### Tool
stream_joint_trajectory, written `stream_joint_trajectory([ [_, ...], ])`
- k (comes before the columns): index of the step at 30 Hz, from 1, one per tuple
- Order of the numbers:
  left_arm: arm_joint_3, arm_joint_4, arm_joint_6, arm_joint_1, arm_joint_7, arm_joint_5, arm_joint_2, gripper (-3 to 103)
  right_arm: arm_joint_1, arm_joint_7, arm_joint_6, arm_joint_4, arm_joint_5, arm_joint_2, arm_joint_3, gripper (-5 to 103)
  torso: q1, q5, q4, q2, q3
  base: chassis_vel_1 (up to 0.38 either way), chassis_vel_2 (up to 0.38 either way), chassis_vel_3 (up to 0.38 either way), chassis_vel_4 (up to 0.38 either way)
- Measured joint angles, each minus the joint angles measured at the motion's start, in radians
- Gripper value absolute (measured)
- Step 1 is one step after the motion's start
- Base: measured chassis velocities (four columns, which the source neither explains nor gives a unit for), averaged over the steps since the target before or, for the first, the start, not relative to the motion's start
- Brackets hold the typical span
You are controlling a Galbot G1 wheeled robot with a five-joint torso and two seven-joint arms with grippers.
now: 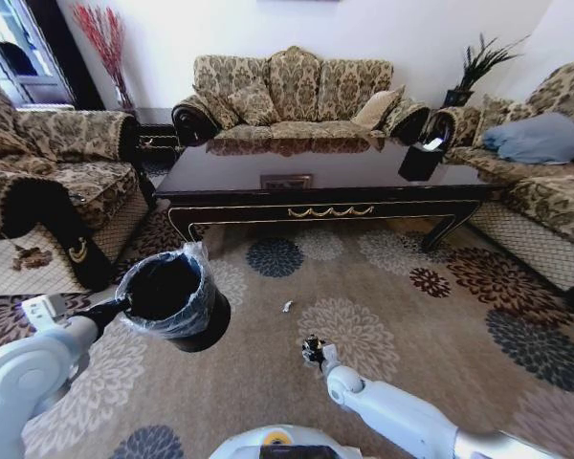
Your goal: Move to the front of the table and pick up the trash from the floor, then place it into the trash bin.
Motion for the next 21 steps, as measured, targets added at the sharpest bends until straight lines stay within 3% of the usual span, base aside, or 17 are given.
stream_joint_trajectory([
  [1,0.000,0.000,0.000,0.000,0.000,0.000,0.000,4,0.000,0.000,0.000,0.000,0.000,0.000,0.000,74,0.000,0.0000,0.0000,0.000,0.000,0.000,0.000,0.000,0.000],
  [6,-0.001,0.000,0.000,0.002,0.000,0.001,0.001,4,-0.012,0.000,0.000,0.004,-0.006,-0.005,-0.003,51,0.000,-0.0001,-0.0001,0.000,0.000,0.000,0.000,0.000,0.000],
  [7,-0.001,0.000,0.000,0.002,0.000,0.001,0.001,4,-0.012,0.000,0.000,0.004,-0.006,-0.005,-0.003,51,0.000,-0.0001,-0.0001,0.000,0.000,0.000,0.000,0.000,0.000],
  [10,-0.001,0.000,0.000,0.003,0.000,0.006,-0.002,4,-0.016,0.000,0.001,0.018,-0.011,-0.013,0.001,35,0.000,-0.0001,-0.0001,0.000,0.000,0.000,0.000,0.000,0.000],
  [12,-0.001,0.000,0.000,0.003,0.000,0.007,-0.002,4,-0.017,0.000,0.001,0.021,-0.012,-0.014,0.002,35,0.000,-0.0002,-0.0001,0.000,0.000,0.000,0.000,0.000,0.000],
  [17,0.001,-0.004,0.000,0.007,0.000,0.009,-0.005,4,-0.032,-0.001,0.014,0.058,-0.027,-0.036,0.026,15,0.000,0.0000,-0.0002,0.000,0.000,0.000,0.000,0.000,0.000],
  [21,0.007,-0.004,0.000,0.011,0.001,0.016,-0.014,4,-0.046,-0.019,0.038,0.098,-0.052,-0.055,0.068,13,0.000,0.0003,0.0001,0.000,0.000,0.000,0.000,0.000,0.000],
])
